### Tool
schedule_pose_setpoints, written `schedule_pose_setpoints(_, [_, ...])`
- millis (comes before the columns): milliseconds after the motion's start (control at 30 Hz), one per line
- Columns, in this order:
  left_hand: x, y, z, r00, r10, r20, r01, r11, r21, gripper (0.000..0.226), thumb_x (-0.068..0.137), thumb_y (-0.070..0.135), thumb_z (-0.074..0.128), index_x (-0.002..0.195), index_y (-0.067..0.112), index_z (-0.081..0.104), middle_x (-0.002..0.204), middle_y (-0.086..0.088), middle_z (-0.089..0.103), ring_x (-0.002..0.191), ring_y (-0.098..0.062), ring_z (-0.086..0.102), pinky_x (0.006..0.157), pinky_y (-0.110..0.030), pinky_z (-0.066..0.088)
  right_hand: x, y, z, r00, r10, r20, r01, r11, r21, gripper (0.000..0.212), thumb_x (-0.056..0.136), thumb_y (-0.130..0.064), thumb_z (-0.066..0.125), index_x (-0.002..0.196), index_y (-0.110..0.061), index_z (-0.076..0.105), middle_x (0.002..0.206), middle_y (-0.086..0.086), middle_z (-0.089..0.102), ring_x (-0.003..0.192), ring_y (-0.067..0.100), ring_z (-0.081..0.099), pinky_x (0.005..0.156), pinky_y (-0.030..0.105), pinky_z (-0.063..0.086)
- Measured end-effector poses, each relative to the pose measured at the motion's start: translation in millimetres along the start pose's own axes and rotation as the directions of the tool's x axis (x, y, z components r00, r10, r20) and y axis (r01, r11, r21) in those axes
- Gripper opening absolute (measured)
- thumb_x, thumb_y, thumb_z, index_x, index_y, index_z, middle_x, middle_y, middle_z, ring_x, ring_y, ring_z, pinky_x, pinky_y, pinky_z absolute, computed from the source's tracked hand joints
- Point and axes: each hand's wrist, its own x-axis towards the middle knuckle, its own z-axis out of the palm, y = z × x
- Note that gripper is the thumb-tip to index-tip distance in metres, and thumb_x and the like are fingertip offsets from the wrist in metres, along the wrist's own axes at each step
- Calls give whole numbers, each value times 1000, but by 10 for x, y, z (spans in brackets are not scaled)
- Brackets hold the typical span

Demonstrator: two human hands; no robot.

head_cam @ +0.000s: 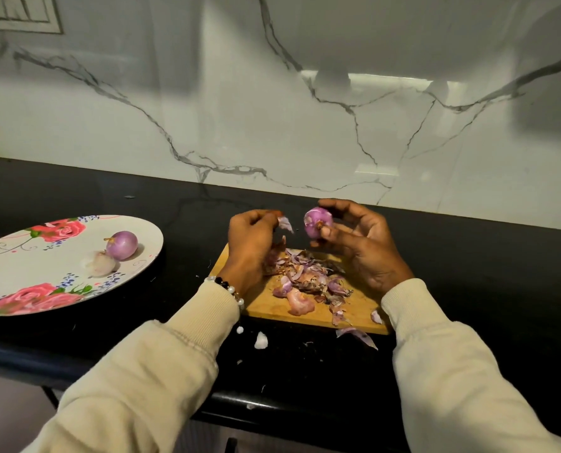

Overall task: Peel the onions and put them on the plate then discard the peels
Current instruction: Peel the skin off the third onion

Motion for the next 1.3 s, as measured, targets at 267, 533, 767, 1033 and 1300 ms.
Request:
schedule_pose_setpoints(267, [27,-75,-18,896,392,207,-443,809,386,15,94,9,62,101,13,74,92,0,73,84,-12,69,79,-35,59,17,27,-7,1000,25,4,-25,999,-41,40,81,-6,68,121,-10,64,119,12,68,105,27,68,74,31,59])
schedule_pose_setpoints(533, [18,-60,-32,764,504,404,-646,594,480,17,91,13,68,105,10,75,86,0,75,70,-6,68,68,-19,55,31,58,-63,998,53,16,-49,986,-160,34,93,1,59,121,-16,66,125,11,65,115,32,63,77,32,54])
schedule_pose_setpoints(767, [5,-32,-40,839,390,380,-536,712,453,17,91,9,65,107,8,74,86,-6,75,61,-14,68,59,-22,57,29,61,-74,997,74,32,-65,976,-206,33,98,-2,51,125,-15,65,125,11,66,112,23,65,77,27,54])
schedule_pose_setpoints(1033, [-22,-53,-37,788,434,437,-614,595,518,18,93,6,63,107,4,73,78,0,70,56,-5,65,57,-11,51,8,47,-66,997,75,14,-68,961,-267,35,93,-5,62,127,-13,64,125,11,66,117,23,64,95,37,55])
schedule_pose_setpoints(1300, [-78,-96,-16,831,440,341,-556,686,469,13,92,4,63,99,3,73,73,1,70,54,-6,65,54,-15,53,17,64,24,1000,14,-9,-16,951,-307,47,79,8,73,120,-12,64,122,11,67,115,22,65,93,32,56])
